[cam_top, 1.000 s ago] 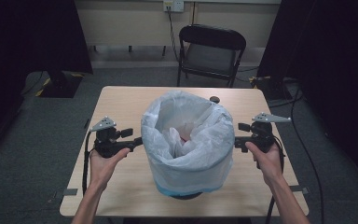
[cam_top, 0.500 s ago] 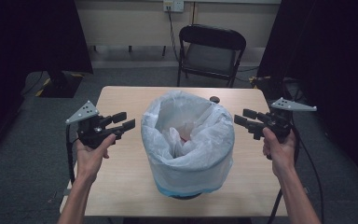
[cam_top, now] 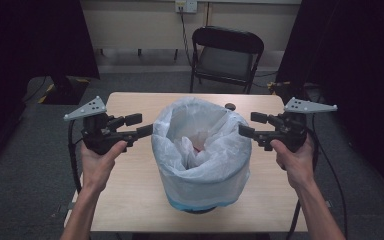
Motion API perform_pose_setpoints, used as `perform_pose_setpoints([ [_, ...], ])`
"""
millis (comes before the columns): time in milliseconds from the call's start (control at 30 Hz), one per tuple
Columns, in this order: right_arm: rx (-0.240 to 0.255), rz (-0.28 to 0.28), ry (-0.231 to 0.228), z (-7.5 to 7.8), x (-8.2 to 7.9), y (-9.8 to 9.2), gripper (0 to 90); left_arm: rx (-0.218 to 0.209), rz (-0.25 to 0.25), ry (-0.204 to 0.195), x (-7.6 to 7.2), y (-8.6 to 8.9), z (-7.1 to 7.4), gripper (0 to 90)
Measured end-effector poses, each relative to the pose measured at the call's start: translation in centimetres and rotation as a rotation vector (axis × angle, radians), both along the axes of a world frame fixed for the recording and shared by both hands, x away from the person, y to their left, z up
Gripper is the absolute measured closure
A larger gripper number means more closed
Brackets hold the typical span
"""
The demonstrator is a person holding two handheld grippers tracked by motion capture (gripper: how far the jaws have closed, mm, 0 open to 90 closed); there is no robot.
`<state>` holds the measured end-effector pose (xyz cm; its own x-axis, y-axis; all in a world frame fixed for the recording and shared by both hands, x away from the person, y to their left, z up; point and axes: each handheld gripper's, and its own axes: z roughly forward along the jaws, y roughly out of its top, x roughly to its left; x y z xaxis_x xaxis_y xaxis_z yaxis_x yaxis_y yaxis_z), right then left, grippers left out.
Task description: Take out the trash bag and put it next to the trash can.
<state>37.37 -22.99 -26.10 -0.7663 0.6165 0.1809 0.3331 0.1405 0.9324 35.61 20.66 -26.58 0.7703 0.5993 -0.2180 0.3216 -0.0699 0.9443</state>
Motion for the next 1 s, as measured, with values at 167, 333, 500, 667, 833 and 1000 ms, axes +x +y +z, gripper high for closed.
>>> perform_pose_setpoints([
  [167,-0.076,-0.001,-0.006,-0.2,-0.8,1.3,25.2,0.036,-0.013,0.020,0.4,-1.4,-0.5,25.5],
  [333,-0.106,-0.030,0.009,-0.9,-1.1,1.2,25.3,0.044,-0.018,0.056,1.2,-2.4,-1.2,21.6],
  [500,-0.158,-0.061,0.015,-1.6,-1.1,1.4,37.4,0.109,0.031,0.035,1.2,-3.3,-1.7,38.8],
  [667,-0.190,-0.098,0.005,-1.5,-0.9,1.8,51.9,0.118,0.062,0.026,1.0,-3.4,-1.6,55.0],
  [833,-0.164,-0.146,-0.008,-0.9,-0.5,1.7,67.2,0.109,0.080,0.020,1.1,-3.3,-1.4,60.7],
  [1000,-0.144,-0.156,-0.011,-0.6,0.0,1.5,78.0,0.097,0.104,0.008,1.0,-3.1,-1.3,70.8],
])
